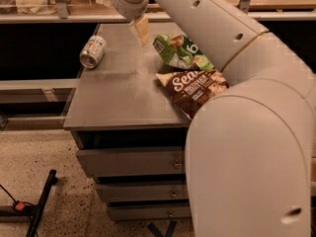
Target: Pick 7up can
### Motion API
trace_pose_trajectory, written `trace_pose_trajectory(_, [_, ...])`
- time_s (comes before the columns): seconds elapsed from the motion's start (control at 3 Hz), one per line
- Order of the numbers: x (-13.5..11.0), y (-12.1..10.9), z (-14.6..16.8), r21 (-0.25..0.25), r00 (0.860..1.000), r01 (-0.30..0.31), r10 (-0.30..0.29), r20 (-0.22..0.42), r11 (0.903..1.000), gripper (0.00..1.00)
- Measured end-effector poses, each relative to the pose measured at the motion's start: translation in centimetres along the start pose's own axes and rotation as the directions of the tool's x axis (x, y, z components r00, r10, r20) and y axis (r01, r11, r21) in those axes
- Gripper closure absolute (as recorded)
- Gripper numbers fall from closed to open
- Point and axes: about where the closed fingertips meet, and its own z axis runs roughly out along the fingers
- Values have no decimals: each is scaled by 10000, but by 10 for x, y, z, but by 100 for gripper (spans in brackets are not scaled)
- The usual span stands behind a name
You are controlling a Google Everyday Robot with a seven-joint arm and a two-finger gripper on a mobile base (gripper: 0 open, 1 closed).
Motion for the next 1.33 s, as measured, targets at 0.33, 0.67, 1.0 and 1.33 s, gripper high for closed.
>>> trace_pose_trajectory(0.33, [-18,-12,30,164,9937,1005,-1012,476,9948,0])
trace_pose_trajectory(0.67, [-31,-20,52,285,9759,2062,-2077,663,9781,0])
trace_pose_trajectory(1.0, [-42,-28,72,169,9491,3063,-3067,721,9518,0])
trace_pose_trajectory(1.33, [-50,-33,91,-82,9235,3778,-3762,747,9258,0])
